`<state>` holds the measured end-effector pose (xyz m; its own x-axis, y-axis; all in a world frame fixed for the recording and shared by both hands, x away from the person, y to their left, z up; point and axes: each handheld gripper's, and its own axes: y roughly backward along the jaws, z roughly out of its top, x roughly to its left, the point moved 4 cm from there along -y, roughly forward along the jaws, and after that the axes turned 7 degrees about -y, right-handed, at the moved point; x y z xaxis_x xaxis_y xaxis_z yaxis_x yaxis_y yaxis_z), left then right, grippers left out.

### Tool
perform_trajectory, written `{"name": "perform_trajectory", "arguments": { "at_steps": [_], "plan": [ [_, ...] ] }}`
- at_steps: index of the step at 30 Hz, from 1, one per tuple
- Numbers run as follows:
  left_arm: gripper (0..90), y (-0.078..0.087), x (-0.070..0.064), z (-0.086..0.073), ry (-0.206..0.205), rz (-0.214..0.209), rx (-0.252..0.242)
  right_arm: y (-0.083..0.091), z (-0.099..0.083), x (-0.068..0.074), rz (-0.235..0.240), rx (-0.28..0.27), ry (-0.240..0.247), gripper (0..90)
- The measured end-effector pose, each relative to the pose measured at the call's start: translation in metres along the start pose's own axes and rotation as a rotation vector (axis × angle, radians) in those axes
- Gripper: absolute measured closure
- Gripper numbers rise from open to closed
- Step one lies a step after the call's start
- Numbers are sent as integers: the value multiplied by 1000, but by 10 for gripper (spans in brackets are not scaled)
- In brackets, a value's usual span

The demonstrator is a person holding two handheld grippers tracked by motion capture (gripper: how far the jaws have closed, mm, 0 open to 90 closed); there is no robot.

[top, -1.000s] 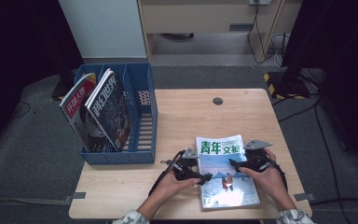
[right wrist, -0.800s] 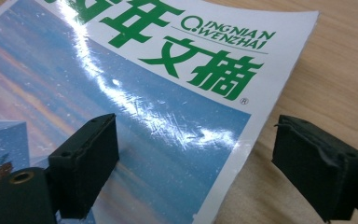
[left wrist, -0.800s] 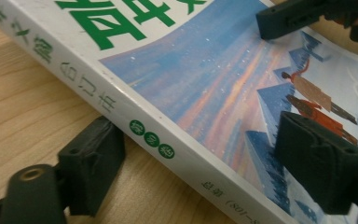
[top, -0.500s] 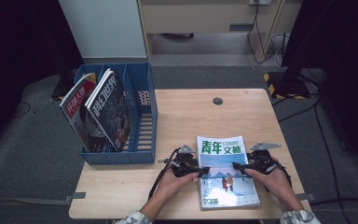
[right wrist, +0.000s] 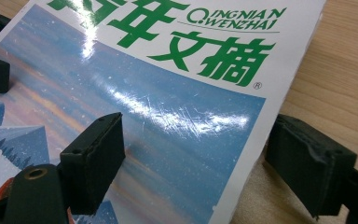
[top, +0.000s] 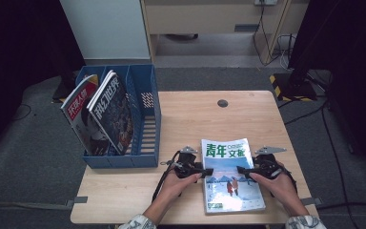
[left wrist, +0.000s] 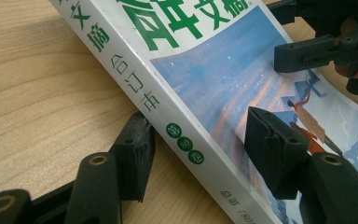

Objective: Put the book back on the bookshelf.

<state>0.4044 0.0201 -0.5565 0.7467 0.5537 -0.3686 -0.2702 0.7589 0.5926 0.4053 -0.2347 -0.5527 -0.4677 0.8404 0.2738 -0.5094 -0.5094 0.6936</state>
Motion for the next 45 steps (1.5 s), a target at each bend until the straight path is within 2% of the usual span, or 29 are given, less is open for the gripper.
{"name": "perform_trajectory", "arguments": {
  "at_steps": [6,11,14,18,20,22,26,29,36,45],
  "plan": [
    [405,-1,-1,1,-14,0,2,-3,1,6,6,-1,-5,194],
    [401,-2,-2,1,-25,3,3,-4,2,9,-1,-7,21,182],
    [400,-2,-2,1,-31,8,4,-1,0,9,5,20,31,151],
    [401,-2,-2,1,-27,6,5,5,-8,6,25,60,7,114],
    [401,-2,-2,1,-25,5,6,8,-11,6,43,74,-7,135],
    [403,-2,-2,1,-23,5,9,8,-14,11,73,70,9,149],
    [403,-1,-1,1,-20,0,10,7,-12,13,58,83,12,153],
    [408,-1,0,1,-12,-1,8,6,-11,14,56,80,-6,164],
    [468,8,6,4,6,20,-25,-2,-8,24,62,65,-4,183],
    [533,16,8,9,4,27,-30,-7,-6,31,64,64,-3,191]
  ]
}}
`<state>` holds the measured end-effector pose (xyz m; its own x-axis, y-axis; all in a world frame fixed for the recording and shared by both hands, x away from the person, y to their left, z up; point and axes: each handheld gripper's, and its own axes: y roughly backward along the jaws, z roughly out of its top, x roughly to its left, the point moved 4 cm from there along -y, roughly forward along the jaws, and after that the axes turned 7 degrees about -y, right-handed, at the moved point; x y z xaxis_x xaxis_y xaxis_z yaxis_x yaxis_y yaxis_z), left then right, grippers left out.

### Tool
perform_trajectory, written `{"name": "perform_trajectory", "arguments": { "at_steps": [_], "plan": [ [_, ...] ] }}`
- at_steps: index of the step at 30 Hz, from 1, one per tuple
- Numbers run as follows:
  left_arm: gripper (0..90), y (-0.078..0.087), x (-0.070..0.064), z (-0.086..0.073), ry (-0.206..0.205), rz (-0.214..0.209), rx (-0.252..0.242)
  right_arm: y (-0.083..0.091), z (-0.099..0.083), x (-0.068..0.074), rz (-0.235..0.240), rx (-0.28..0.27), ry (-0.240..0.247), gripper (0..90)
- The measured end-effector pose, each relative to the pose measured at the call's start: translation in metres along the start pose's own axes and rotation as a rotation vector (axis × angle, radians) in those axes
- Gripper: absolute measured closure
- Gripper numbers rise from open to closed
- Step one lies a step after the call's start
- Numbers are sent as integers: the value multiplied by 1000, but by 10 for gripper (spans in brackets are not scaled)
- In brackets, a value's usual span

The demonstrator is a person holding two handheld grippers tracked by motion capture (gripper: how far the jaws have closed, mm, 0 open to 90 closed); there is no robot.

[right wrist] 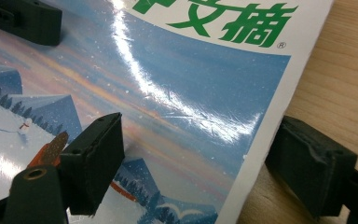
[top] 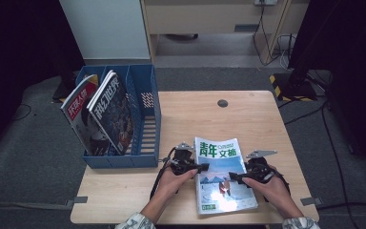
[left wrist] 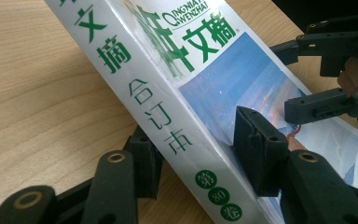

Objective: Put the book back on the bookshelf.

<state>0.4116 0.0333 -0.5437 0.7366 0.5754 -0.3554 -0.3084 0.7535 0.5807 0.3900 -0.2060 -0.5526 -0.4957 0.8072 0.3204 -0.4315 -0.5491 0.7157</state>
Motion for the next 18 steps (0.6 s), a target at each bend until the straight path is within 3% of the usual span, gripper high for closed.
{"name": "perform_trajectory", "arguments": {
  "at_steps": [14,18],
  "plan": [
    [572,18,16,5,24,44,1,-8,2,17,48,4,100,206],
    [580,18,15,6,23,49,7,-10,3,14,76,14,91,205]
  ]
}}
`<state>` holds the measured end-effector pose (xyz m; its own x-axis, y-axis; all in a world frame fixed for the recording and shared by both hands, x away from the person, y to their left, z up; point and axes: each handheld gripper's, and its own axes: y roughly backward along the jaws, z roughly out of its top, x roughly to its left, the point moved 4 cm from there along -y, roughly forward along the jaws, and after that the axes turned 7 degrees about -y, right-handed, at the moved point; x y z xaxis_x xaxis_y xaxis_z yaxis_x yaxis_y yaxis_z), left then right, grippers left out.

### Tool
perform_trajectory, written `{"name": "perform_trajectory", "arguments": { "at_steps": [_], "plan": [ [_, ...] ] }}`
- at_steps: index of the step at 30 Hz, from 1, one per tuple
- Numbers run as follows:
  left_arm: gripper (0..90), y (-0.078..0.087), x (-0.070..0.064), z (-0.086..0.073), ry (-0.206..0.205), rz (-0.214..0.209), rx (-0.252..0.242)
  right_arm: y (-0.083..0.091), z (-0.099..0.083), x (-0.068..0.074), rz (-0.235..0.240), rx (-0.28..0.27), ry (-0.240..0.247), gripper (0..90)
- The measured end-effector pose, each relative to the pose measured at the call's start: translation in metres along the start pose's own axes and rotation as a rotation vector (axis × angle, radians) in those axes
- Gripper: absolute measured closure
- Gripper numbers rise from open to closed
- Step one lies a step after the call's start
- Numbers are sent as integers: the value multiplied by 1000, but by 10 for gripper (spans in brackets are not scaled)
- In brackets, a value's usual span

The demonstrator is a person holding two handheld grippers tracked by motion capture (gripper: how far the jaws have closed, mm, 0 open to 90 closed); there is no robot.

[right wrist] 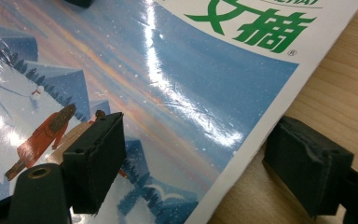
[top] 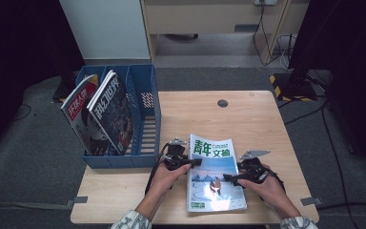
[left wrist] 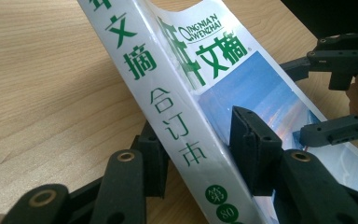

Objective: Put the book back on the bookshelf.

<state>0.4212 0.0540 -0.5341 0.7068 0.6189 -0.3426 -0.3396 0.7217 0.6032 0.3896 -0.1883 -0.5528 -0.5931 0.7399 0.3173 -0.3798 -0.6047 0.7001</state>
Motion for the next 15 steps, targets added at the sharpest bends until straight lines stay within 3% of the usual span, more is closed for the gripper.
{"name": "perform_trajectory", "arguments": {
  "at_steps": [3,6,11,15],
  "plan": [
    [588,0,-1,1,0,4,7,-1,2,-5,4,-4,0,198],
    [591,1,-2,3,-13,4,10,-4,8,-10,-32,-38,6,167],
    [577,2,-5,9,-38,10,29,-9,10,-12,-2,-33,-4,165],
    [541,5,3,16,8,2,29,-12,13,-16,5,-41,-9,159]
  ]
}}
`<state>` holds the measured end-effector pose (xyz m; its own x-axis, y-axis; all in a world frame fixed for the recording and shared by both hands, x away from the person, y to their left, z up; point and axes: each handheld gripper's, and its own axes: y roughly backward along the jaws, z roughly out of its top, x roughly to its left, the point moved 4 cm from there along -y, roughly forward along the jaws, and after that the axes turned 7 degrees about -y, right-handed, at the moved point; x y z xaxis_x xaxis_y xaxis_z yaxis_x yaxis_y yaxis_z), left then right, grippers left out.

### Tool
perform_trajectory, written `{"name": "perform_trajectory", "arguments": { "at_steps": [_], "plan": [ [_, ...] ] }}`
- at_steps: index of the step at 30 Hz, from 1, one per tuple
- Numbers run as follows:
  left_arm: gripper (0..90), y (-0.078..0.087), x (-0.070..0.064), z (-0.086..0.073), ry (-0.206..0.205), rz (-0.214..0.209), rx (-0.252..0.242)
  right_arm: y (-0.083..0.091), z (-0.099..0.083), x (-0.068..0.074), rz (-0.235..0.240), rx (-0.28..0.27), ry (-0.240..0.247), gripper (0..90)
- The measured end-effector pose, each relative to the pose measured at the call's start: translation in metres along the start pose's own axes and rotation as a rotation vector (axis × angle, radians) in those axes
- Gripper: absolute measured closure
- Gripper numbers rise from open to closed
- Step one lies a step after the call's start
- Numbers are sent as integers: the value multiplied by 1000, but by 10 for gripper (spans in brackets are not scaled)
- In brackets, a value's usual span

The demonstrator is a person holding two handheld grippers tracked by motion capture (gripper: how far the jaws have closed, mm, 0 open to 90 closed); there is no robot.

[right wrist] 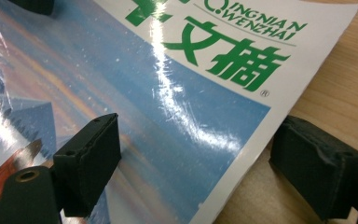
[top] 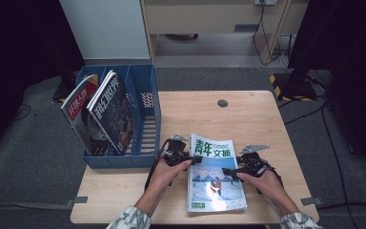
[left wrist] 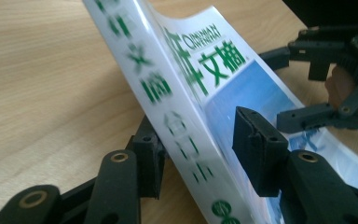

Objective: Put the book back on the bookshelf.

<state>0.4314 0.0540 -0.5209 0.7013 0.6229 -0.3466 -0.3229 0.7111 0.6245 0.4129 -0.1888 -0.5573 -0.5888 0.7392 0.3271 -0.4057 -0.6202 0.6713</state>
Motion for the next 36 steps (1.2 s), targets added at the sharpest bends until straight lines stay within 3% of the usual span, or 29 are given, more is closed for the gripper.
{"name": "perform_trajectory", "arguments": {
  "at_steps": [3,14,20,25,36],
  "plan": [
    [540,-3,3,4,15,-3,4,-1,3,-1,4,1,-4,173],
    [502,-19,1,25,9,-11,63,0,2,-2,10,-2,19,203],
    [506,-25,2,33,6,-6,65,0,2,1,4,-4,17,204],
    [522,-27,4,37,26,-16,45,-2,2,4,10,0,26,204],
    [530,-33,5,40,40,-39,62,-2,2,7,0,-2,39,205]
  ]
}}
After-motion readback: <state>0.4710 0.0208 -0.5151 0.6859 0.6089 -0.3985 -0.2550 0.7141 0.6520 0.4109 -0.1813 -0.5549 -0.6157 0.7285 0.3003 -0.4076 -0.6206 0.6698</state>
